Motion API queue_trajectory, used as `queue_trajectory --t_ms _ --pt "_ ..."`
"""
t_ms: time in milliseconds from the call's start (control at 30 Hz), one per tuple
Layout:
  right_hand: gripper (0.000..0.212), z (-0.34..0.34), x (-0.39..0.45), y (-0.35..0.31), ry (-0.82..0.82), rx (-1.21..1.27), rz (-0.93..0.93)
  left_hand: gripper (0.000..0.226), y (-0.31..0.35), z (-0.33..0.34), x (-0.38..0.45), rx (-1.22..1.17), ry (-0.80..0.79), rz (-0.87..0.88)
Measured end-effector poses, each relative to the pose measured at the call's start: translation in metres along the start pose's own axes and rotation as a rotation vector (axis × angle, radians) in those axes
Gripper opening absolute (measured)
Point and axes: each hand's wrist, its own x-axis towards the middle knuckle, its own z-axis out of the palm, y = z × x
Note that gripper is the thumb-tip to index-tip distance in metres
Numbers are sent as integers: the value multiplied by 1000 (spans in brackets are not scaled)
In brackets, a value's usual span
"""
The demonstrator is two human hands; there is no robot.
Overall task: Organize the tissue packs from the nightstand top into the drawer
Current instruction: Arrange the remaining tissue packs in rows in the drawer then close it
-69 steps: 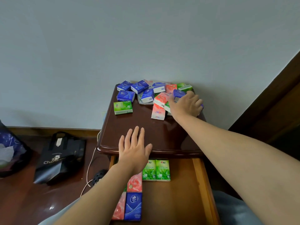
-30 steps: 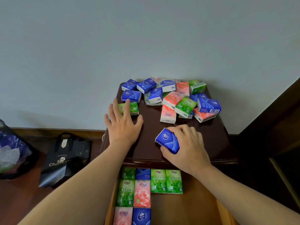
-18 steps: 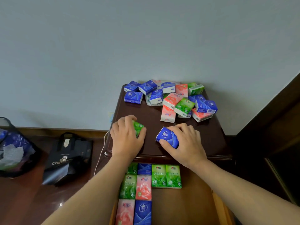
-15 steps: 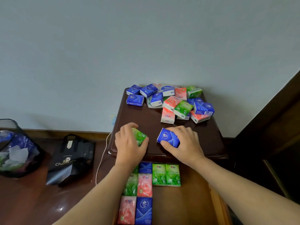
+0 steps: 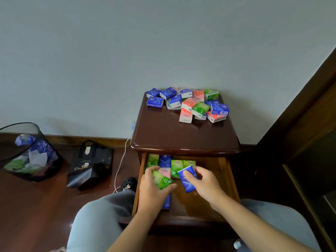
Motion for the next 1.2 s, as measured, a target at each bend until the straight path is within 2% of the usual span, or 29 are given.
queue_trajectory --t_ms 67,133,267,467,633,900,1000,1200 --pt "10 12 -5 15 12 83 184 72 -6 -2 -9 -35 15 -38" --pt "25 25 -6 25 41 218 338 67 -9 -2 -12 -78 41 -60" --pt "31 46 -3 35 96 399 490 50 -15 -5 -14 -31 44 -12" --pt "27 57 2 40 154 425 522 37 -28 -9 -15 -114 110 -43" --pt "25 62 6 46 177 368 510 31 -28 -8 -13 -325 101 -108" --pt "23 68 11 48 222 328 526 31 -29 -7 -17 -237 160 -13" --pt "18 71 12 49 235 337 513 31 -27 -7 -17 -268 159 -12" --pt "20 70 12 50 248 381 516 32 -29 -6 -17 -251 156 -13"
